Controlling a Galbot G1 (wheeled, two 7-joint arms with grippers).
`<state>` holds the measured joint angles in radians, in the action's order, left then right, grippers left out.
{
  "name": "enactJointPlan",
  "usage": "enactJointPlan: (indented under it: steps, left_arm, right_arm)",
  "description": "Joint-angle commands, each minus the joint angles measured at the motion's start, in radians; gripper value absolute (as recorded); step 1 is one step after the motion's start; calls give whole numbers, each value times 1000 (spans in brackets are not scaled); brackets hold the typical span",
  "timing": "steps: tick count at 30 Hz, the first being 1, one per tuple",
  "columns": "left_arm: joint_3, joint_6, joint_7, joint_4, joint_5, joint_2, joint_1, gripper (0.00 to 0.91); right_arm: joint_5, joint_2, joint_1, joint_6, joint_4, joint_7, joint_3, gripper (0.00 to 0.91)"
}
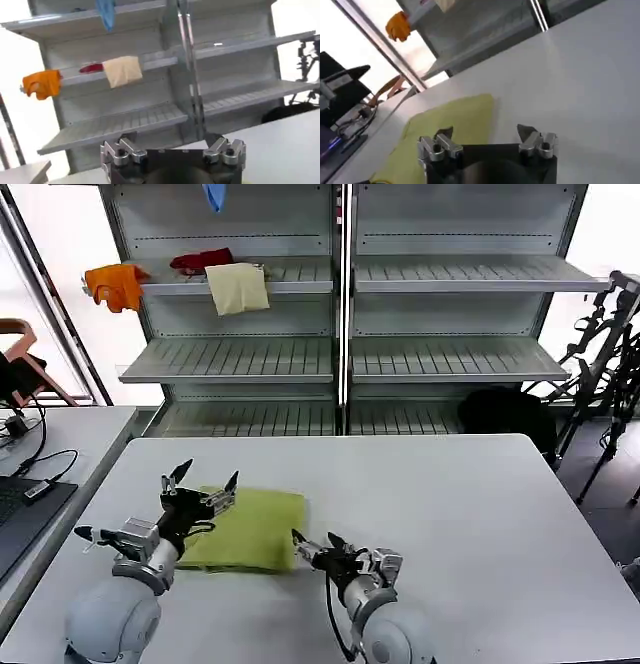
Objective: Fold and organize the clothes.
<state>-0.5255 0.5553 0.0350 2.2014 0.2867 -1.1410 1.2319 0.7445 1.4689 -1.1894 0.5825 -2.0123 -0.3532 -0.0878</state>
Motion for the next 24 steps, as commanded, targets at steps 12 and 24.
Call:
enactJointPlan:
  steps: [12,24]
  left_arm:
    - [-93,0,14,27,58,-17,41,907]
    - [-105,-18,18,7,58,-29,53,907]
  right_arm:
    - [80,88,108,11,132,-188,104,10]
    - [126,37,120,8,57,-231,33,0]
